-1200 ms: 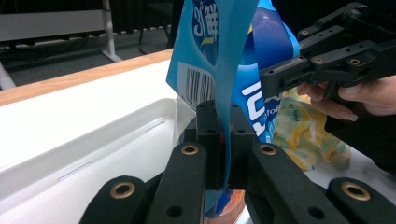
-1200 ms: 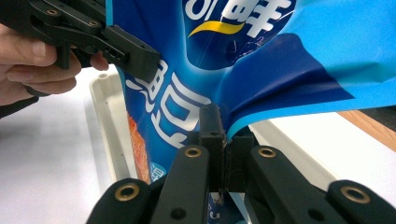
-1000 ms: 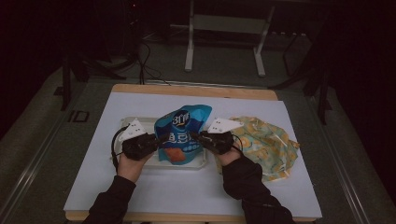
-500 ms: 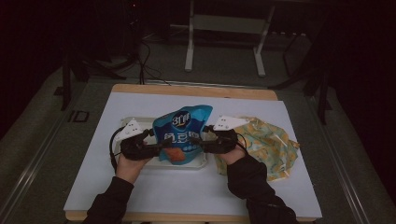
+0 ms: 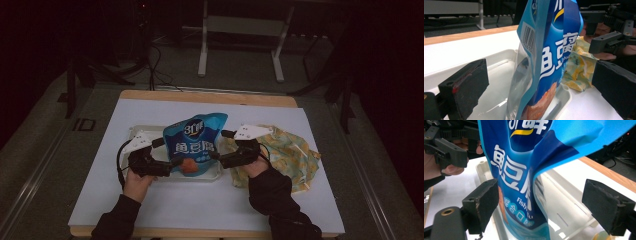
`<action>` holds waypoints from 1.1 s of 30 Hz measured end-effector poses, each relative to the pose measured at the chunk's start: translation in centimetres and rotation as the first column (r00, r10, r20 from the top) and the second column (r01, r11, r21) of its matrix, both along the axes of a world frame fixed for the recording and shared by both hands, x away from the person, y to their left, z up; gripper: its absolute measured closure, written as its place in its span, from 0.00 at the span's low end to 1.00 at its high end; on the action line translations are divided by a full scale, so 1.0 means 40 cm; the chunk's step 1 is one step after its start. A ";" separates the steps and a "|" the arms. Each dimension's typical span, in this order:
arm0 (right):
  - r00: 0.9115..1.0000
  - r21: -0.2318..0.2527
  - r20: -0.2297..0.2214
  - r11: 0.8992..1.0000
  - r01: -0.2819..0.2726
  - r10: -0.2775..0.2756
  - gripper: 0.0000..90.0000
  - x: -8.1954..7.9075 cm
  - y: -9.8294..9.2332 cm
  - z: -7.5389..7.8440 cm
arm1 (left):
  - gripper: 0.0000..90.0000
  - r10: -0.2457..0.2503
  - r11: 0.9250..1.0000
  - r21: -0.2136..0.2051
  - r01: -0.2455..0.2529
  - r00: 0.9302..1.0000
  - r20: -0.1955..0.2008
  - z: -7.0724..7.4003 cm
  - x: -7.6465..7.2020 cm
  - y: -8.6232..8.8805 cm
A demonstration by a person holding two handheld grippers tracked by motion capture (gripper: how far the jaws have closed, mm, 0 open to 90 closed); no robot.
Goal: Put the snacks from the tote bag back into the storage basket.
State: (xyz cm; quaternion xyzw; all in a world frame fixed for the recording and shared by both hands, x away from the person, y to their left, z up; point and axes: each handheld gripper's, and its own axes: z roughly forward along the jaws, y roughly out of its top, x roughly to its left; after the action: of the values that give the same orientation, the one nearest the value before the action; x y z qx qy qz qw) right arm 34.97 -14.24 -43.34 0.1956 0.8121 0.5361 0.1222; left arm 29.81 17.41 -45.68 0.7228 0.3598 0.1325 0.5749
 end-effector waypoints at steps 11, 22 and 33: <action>1.000 -0.011 0.003 1.000 -0.001 0.001 0.17 -0.011 -0.039 0.000 | 0.02 -0.013 0.999 0.043 0.012 1.000 0.020 -0.008 -0.040 0.003; 1.000 -0.006 -0.023 1.000 0.010 -0.010 0.17 -0.035 -0.088 -0.017 | 0.02 -0.020 0.998 0.053 0.020 1.000 0.005 -0.027 -0.086 0.001; 0.999 -0.015 -0.030 0.999 0.036 -0.036 0.17 -0.080 -0.155 -0.055 | 0.02 -0.037 0.998 0.058 0.037 0.999 -0.006 -0.041 -0.145 0.005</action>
State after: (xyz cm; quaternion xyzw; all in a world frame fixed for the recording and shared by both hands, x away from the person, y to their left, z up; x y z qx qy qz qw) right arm 31.75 -20.43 -45.52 0.2172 0.8141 0.5248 0.1211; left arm 24.00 17.60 -47.32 0.7461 0.3438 0.1302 0.5552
